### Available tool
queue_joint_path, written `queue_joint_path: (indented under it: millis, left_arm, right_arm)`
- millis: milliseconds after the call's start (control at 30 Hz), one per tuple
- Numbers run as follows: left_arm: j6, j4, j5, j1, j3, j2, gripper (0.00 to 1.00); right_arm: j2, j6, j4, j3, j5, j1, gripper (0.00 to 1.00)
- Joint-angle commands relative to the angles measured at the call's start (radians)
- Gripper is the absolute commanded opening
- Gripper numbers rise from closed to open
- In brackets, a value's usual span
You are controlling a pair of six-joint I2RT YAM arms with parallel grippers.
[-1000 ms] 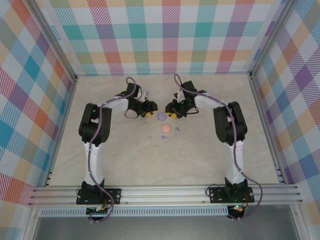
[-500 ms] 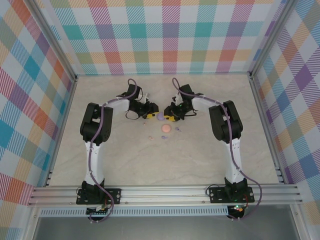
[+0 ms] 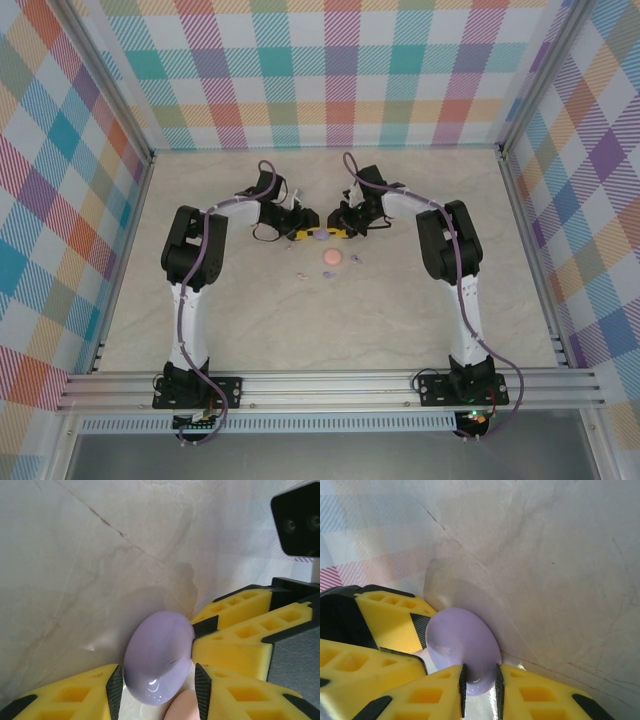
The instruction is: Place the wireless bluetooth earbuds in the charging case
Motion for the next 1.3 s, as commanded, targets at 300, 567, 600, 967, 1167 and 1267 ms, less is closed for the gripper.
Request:
queue_joint_path:
  millis: [300,567,600,967,1167,1267]
  left_arm:
    - [-0.187,0.236,0.073,-0.008,-0.135,-0.029,0.44]
    - [-0.23,0.284,0.067,-0.01,-0.164,-0.048,0.42]
    - [-0.23,0.282,0.065,-0.012,-0.166,-0.049,0.42]
    - [-0.177,0.17,0.022,-0.026,-0.127,-0.052,0.42]
    - [-0.132,0.072,-0.02,-0.041,-0.073,-0.053,0.43]
    - [-0.14,0.074,-0.017,-0.045,-0.065,-0.051,0.43]
  right_arm:
    - [0.026,-0.004,-0.009,-0.011,0.006,0.008,0.22]
    - [0.022,-0.006,0.004,-0.016,-0.01,0.006,0.25]
    - [0.02,-0.004,0.006,-0.016,-0.013,0.006,0.26]
    - [0.017,0.008,0.035,-0.02,-0.04,0.005,0.24]
    - [0.02,0.013,0.042,-0.021,-0.048,0.004,0.2]
    - [0.02,0.013,0.043,-0.021,-0.049,0.003,0.19]
